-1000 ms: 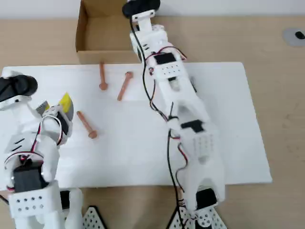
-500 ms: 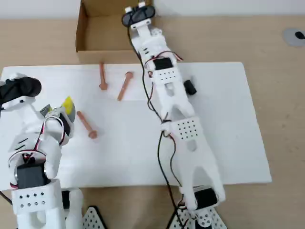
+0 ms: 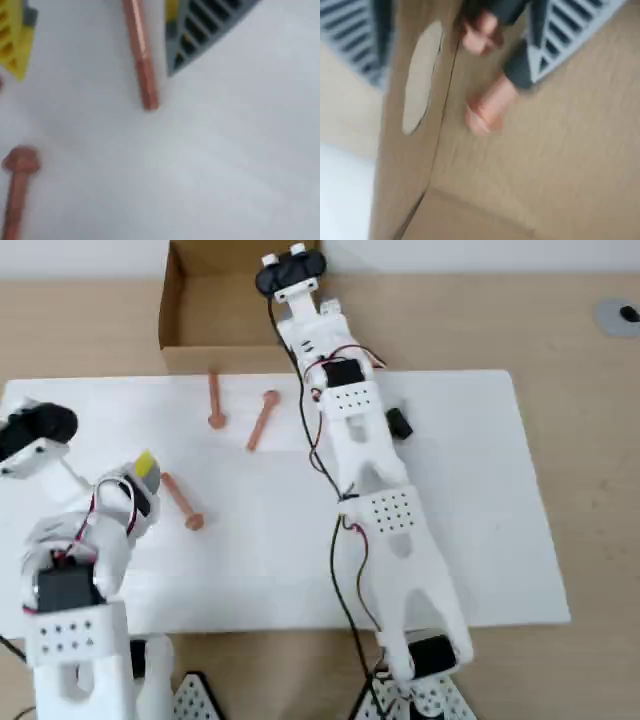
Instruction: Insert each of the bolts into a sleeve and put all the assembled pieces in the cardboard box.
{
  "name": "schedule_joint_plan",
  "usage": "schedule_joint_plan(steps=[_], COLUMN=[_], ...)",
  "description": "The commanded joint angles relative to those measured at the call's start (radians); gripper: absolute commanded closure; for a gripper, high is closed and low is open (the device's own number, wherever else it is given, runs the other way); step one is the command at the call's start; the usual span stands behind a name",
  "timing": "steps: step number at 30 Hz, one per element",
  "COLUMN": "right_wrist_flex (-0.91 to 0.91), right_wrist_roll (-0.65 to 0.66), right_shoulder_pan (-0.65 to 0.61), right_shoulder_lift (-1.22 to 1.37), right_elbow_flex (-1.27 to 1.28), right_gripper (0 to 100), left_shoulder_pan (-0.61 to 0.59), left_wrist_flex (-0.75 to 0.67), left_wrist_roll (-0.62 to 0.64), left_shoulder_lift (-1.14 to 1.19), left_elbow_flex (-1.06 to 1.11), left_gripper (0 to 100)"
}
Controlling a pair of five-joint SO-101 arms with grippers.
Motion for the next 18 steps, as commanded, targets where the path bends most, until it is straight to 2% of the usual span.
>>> schedule_joint_plan(steps=[1, 5, 9, 13, 18], right_wrist_flex=[0.089, 0.196, 0.259, 0.446, 0.787], right_wrist_roll=[0.008, 0.006, 0.005, 0.005, 0.011], right_shoulder_pan=[-0.008, -0.027, -0.027, -0.001, 0.042], right_shoulder_lift=[-0.025, -0.028, -0.133, -0.297, -0.501], right_elbow_flex=[-0.116, -0.234, -0.226, -0.226, -0.225], right_gripper=[70.9, 70.1, 70.1, 70.1, 70.1], left_shoulder_pan=[-0.029, -0.081, -0.083, -0.048, 0.032], left_wrist_flex=[0.040, 0.107, 0.264, 0.425, 0.634], left_wrist_roll=[0.041, 0.083, 0.084, 0.080, 0.084], left_shoulder_lift=[0.140, 0.384, 0.665, 0.955, 1.277], left_elbow_flex=[-0.146, -0.371, -0.672, -0.968, -1.297], left_gripper=[80, 80, 80, 80, 80])
